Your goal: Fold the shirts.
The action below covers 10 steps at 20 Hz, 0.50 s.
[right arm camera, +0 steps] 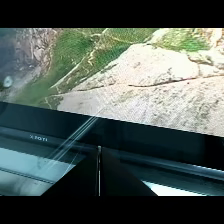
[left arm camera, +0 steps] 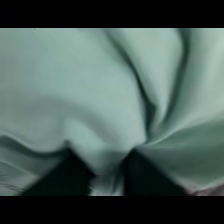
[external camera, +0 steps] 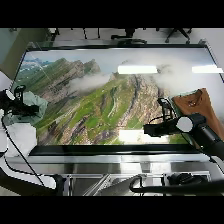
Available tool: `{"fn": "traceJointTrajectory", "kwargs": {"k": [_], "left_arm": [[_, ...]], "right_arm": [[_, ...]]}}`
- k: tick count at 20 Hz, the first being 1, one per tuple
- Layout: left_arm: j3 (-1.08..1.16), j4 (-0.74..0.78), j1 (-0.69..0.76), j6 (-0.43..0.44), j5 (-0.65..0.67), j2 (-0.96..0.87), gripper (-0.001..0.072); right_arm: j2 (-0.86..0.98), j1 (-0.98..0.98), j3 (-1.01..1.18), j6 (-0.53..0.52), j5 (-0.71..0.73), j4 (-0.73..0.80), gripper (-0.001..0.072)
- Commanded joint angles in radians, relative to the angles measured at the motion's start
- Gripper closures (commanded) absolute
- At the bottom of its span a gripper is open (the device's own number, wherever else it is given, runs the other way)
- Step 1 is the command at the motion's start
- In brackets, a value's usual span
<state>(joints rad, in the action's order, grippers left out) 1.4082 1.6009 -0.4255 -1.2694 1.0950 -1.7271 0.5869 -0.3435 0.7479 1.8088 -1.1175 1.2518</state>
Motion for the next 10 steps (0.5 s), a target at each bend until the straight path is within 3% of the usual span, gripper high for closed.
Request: {"fn": "traceJointTrajectory", "kwargs": {"k": [1,4,6,10], "left_arm": [[0.103,-0.019,0.003,-0.014,0.123,-0.07,0.0689],[0.224,-0.151,0.033,-0.01,0.196,-0.019,0.069],[0.303,-0.321,0.079,0.013,0.22,0.064,0.069],[0.459,-0.582,0.238,0.047,0.301,0.255,0.069]], "right_arm": [[-0.001,-0.001,0.0,0.0,0.0,0.0,0.0692],[-0.001,-0.001,0.0,0.0,0.0,0.0,0.0692],[-0.001,-0.001,0.0,0.0,0.0,0.0,0.0692],[0.0,-0.001,0.0,0.0,0.003,0.0,0.0692]]}}
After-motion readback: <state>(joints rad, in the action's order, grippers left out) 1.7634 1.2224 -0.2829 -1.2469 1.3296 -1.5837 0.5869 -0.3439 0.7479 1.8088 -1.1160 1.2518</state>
